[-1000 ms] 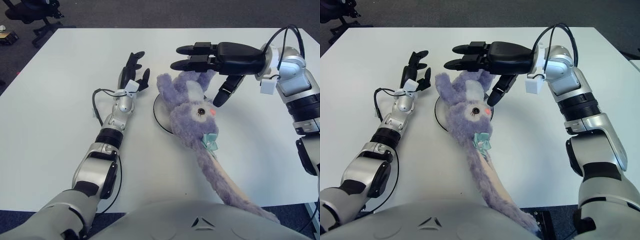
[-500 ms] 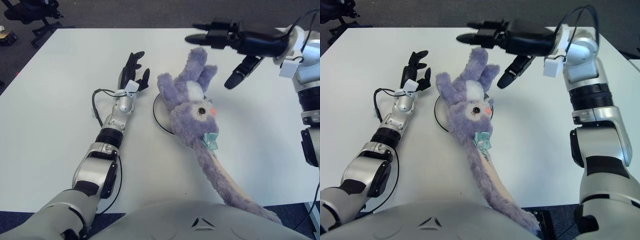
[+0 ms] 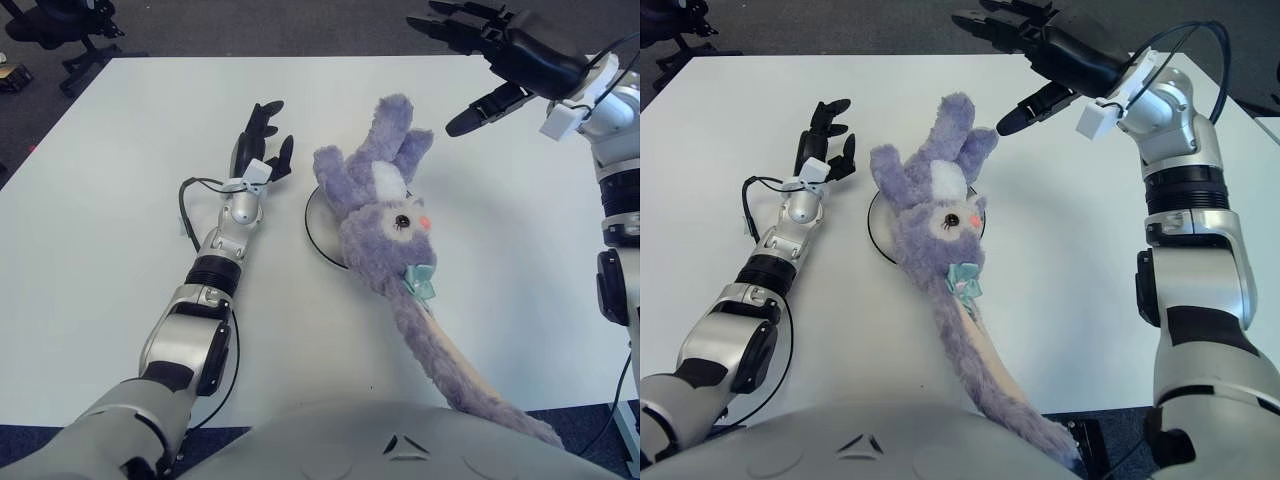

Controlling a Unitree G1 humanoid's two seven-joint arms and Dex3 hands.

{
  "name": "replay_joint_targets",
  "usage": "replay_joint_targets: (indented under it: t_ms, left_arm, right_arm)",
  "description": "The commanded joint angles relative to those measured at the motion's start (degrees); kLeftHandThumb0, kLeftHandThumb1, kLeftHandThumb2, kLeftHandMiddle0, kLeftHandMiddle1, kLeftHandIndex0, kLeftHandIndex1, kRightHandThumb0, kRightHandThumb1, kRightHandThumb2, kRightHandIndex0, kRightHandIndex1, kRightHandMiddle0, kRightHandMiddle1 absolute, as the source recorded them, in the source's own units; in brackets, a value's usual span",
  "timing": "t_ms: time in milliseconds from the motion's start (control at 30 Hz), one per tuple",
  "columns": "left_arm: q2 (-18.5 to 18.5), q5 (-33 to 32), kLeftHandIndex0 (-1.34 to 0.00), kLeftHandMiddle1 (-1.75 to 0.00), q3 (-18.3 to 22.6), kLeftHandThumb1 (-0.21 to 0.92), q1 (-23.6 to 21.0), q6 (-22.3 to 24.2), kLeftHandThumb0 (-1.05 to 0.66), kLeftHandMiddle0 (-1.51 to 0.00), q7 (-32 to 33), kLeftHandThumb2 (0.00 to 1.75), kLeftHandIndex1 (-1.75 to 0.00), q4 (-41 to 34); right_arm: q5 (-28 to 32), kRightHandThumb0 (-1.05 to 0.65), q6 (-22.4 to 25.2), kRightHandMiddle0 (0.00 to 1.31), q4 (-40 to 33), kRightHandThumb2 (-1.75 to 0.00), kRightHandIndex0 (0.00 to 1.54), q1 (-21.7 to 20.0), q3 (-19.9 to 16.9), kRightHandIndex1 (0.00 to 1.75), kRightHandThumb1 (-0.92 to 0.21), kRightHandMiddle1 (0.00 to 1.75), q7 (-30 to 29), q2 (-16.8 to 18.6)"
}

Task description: Put the doll into the plate.

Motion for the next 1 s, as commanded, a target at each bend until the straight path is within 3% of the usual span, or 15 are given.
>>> replay_joint_targets:
  t_ms: [0, 167, 433, 600, 833, 867, 900, 933, 967]
  left_arm:
    - [1.0, -0.9, -0.21, -0.95, 0.7, 0.92, 0.4, 0.1, -0.47, -0.26, -0.9, 0.8, -0.7, -0.3]
    - [0.8, -1.2, -0.21, -1.01, 0.7, 0.92, 0.3, 0.7, -0.46, -0.25, -1.2, 0.8, -0.69, -0.5]
    - [0.2, -1.7, -0.2, -1.06, 0.8, 0.92, 0.0, 0.6, -0.46, -0.24, -1.0, 0.8, -0.7, -0.2]
    - [-0.5, -2.8, -0.23, -1.04, 1.4, 0.92, -0.2, -0.9, -0.44, -0.33, -0.7, 0.78, -0.74, 0.7]
    - [-2.1, -7.5, -0.3, -0.91, 4.1, 0.92, -0.3, -3.1, -0.42, -0.48, -1.8, 0.75, -0.84, 2.1]
    - [-2.4, -8.6, -0.31, -0.89, 4.7, 0.92, -0.3, -3.4, -0.42, -0.5, -2.3, 0.74, -0.89, 2.2]
    - [-3.0, -10.3, -0.31, -0.89, 5.5, 0.92, -0.3, -3.7, -0.42, -0.51, -3.1, 0.73, -0.9, 2.3]
    - [-3.3, -11.6, -0.26, -0.91, 6.1, 0.92, -0.3, -3.9, -0.39, -0.53, -3.8, 0.66, -1.21, 2.4]
    - [-3.7, -12.8, -0.25, -0.92, 6.8, 0.92, -0.3, -4.0, -0.38, -0.53, -4.3, 0.63, -1.31, 2.4]
  right_arm:
    - [3.0, -0.67, 4.2, 0.33, -1.8, -0.11, 0.37, 1.4, -1.3, 0.02, -0.92, 0.08, 0.5, 0.2]
    - [12.2, -0.59, 14.9, 0.37, -4.2, -0.09, 0.39, 4.0, -4.6, 0.02, -0.92, 0.08, 3.3, 3.2]
    - [14.8, -0.39, 21.8, 0.59, -4.7, -0.16, 0.7, 7.6, -8.0, 0.09, -0.92, 0.16, -1.9, 6.2]
    - [15.7, -0.39, 21.7, 0.61, -1.4, -0.27, 0.87, 10.1, -9.2, 0.11, -0.92, 0.32, -5.2, 9.2]
    - [24.8, -0.36, 20.6, 0.52, 4.9, -0.28, 0.94, 9.4, -11.9, 0.11, -0.92, 0.56, 0.6, 12.9]
    - [25.8, -0.35, 20.7, 0.47, 5.2, -0.3, 0.94, 9.3, -12.2, 0.12, -0.92, 0.91, 1.7, 13.2]
    - [26.8, -0.35, 20.8, 0.45, 5.2, -0.31, 0.94, 9.3, -12.4, 0.12, -0.92, 1.04, 2.7, 13.3]
    - [27.4, -0.35, 20.9, 0.42, 5.2, -0.33, 0.91, 9.2, -12.6, 0.2, -0.92, 1.23, 3.3, 13.4]
    - [27.9, -0.35, 21.0, 0.41, 5.2, -0.33, 0.89, 9.2, -12.8, 0.26, -0.92, 1.29, 3.8, 13.5]
